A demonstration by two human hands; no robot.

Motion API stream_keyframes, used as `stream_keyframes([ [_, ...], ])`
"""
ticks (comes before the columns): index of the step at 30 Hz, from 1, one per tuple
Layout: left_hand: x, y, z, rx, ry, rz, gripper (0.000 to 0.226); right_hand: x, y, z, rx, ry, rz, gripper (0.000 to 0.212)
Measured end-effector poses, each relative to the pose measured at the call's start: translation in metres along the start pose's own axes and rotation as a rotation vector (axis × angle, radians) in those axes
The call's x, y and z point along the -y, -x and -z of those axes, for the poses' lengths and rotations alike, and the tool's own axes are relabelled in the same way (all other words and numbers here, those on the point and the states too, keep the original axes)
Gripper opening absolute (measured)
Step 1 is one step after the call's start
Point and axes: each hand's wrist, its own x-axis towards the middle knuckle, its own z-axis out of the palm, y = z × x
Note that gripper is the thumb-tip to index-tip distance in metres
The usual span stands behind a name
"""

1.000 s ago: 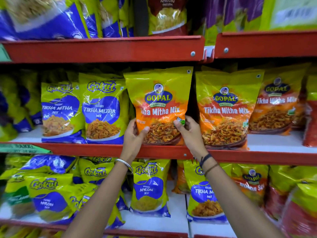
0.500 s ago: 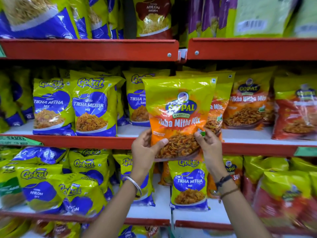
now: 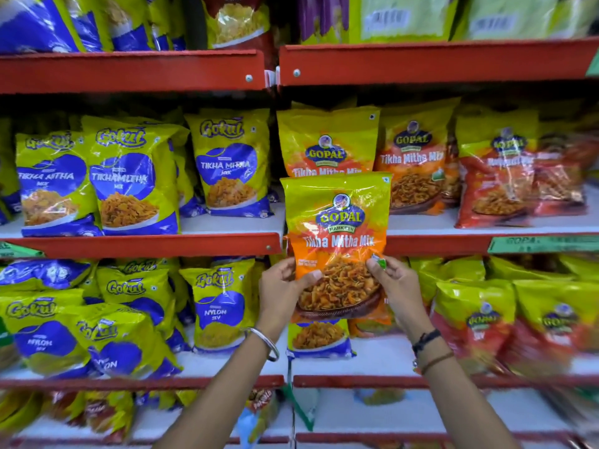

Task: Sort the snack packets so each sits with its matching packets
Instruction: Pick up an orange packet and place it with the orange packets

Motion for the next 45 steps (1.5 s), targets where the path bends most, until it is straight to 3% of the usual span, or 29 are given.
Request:
stream_keyframes([
  [10, -0.009, 0.003, -0.033, -0.010, 0.005, 0.071, 0.034, 0.009, -0.003, 0.036, 0.001, 0.022, -0.001, 0.007],
  [12, -0.017, -0.001, -0.045, 0.002, 0.018, 0.061, 0.035, 0.014, -0.008, 0.045, -0.005, 0.022, 0.009, 0.017],
  [14, -0.028, -0.007, -0.060, 0.028, 0.036, 0.035, 0.037, 0.026, -0.016, 0.058, -0.029, 0.013, 0.020, 0.006],
  [17, -0.045, -0.022, -0.084, 0.062, 0.053, -0.019, 0.044, 0.045, -0.035, 0.078, -0.040, 0.002, 0.082, 0.008],
  [18, -0.051, -0.028, -0.094, 0.071, 0.058, -0.047, 0.045, 0.051, -0.043, 0.085, -0.049, 0.005, 0.106, 0.013],
  [20, -0.063, -0.042, -0.114, 0.091, 0.060, -0.107, 0.048, 0.058, -0.062, 0.101, -0.073, 0.011, 0.146, 0.055],
  [21, -0.068, -0.048, -0.125, 0.098, 0.062, -0.134, 0.049, 0.065, -0.070, 0.107, -0.087, 0.015, 0.161, 0.064],
  [28, -0.065, -0.086, -0.185, 0.077, 0.017, -0.237, 0.055, 0.067, -0.127, 0.136, -0.098, 0.038, 0.170, 0.048],
  [31, -0.046, -0.102, -0.197, 0.090, -0.090, -0.194, 0.058, 0.052, -0.142, 0.143, -0.091, 0.067, 0.143, 0.055],
  [36, -0.033, -0.120, -0.203, 0.186, -0.332, -0.211, 0.065, 0.039, -0.168, 0.144, -0.064, 0.091, 0.115, 0.033],
  [39, -0.030, -0.121, -0.202, 0.259, -0.453, -0.230, 0.077, 0.032, -0.177, 0.138, -0.131, 0.096, 0.105, 0.040],
  [42, -0.023, -0.107, -0.191, 0.261, -0.401, -0.277, 0.076, 0.030, -0.163, 0.128, -0.251, 0.108, 0.169, 0.050],
  [45, -0.021, -0.077, -0.168, 0.159, -0.240, -0.380, 0.059, 0.029, -0.128, 0.118, -0.344, 0.017, 0.337, 0.041],
])
